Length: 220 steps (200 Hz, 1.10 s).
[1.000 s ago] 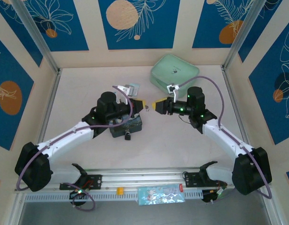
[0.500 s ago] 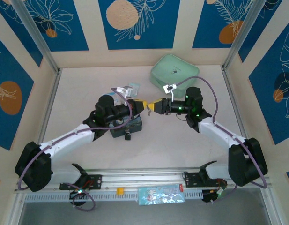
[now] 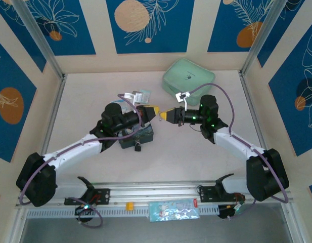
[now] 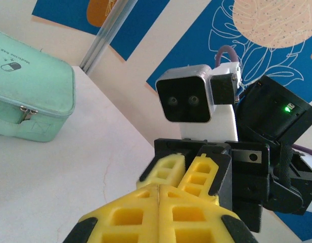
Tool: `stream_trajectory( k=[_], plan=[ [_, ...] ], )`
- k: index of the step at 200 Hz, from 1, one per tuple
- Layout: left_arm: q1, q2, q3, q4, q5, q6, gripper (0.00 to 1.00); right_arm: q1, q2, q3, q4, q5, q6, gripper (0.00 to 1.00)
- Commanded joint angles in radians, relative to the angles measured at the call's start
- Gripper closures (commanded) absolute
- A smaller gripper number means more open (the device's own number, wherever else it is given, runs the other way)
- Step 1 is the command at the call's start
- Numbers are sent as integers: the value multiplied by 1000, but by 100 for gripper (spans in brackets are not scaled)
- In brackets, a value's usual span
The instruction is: Unlock the padlock with the key
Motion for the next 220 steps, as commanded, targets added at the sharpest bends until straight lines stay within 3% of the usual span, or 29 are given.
stream_trajectory(
  k=[1,29,38,56,121,170,215,220],
  plan=[
    [6,12,-2,64,13,-32,98,3,-1,5,-14,-9,-22,95],
    [8,-18,-6,9,-39,-29,32,-7,-21,27,-107,10,-82,98],
    [7,-30,-8,-11,-56,-25,25,-7,-26,34,-143,16,-103,98],
    [7,-34,-1,-39,-59,-23,24,-10,-34,42,-173,20,-120,98],
    [7,24,21,-41,-1,-40,52,-10,-33,49,-164,3,-106,98],
    [6,29,21,-66,41,-41,63,-12,-25,61,-180,5,-116,98],
    [5,29,24,-69,53,-42,100,-13,-17,72,-188,6,-112,98],
    [6,31,24,-70,53,-43,100,-12,-17,74,-188,6,-110,98]
  ],
)
